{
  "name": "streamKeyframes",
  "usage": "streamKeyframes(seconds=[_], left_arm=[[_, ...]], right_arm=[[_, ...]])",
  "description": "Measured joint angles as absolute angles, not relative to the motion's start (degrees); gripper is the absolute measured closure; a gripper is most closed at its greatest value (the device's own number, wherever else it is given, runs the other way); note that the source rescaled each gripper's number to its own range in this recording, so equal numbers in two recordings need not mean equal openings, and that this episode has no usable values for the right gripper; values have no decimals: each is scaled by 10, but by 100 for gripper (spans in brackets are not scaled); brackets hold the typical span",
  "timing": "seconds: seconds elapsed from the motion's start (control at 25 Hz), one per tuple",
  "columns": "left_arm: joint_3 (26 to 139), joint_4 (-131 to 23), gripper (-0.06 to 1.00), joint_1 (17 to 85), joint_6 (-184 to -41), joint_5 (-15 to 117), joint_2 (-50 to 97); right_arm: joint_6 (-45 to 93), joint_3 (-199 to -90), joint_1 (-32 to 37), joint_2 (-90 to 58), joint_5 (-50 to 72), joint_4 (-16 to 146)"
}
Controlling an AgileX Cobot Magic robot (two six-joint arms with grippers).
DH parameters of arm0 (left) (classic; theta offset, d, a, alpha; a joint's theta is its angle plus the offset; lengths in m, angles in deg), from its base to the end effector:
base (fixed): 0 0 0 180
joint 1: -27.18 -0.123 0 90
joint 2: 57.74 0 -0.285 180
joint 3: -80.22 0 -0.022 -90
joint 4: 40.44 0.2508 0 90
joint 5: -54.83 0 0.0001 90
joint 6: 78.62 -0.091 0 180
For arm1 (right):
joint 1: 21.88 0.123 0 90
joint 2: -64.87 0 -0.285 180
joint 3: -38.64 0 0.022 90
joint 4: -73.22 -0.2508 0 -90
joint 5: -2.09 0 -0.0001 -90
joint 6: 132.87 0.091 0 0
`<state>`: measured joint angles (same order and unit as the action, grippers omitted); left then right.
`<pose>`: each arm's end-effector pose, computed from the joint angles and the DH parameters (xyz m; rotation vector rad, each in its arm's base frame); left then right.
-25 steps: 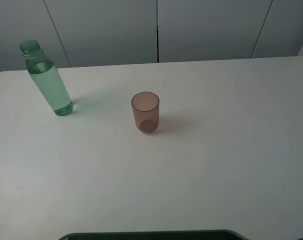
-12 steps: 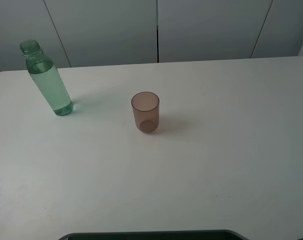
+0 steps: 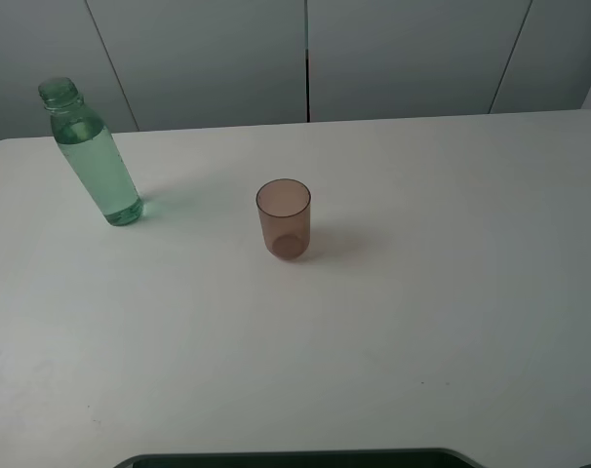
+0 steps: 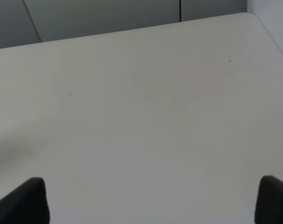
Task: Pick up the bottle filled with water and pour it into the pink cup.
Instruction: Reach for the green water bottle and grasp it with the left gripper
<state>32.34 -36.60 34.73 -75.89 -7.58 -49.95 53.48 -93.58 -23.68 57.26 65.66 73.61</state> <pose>-0.0068 0.0063 0.2785 0.0819 2.0575 -0.0306 -0.0090 -0.0003 0.2772 0.1481 2.0712 0.0404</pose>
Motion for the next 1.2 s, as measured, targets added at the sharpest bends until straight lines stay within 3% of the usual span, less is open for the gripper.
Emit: streamKeyframes(seconds=[0.52,0.84,1.2], left_arm=[[332,-392,1,347,-760,-51,-500],[343,-392,1,347,-760,123,-479],[336,-392,1,347,-760,447,-290]], right_arm=[[535,-936,-237,573,657,736],[535,-936,-237,573,657,736],[535,-936,-237,573,657,736]])
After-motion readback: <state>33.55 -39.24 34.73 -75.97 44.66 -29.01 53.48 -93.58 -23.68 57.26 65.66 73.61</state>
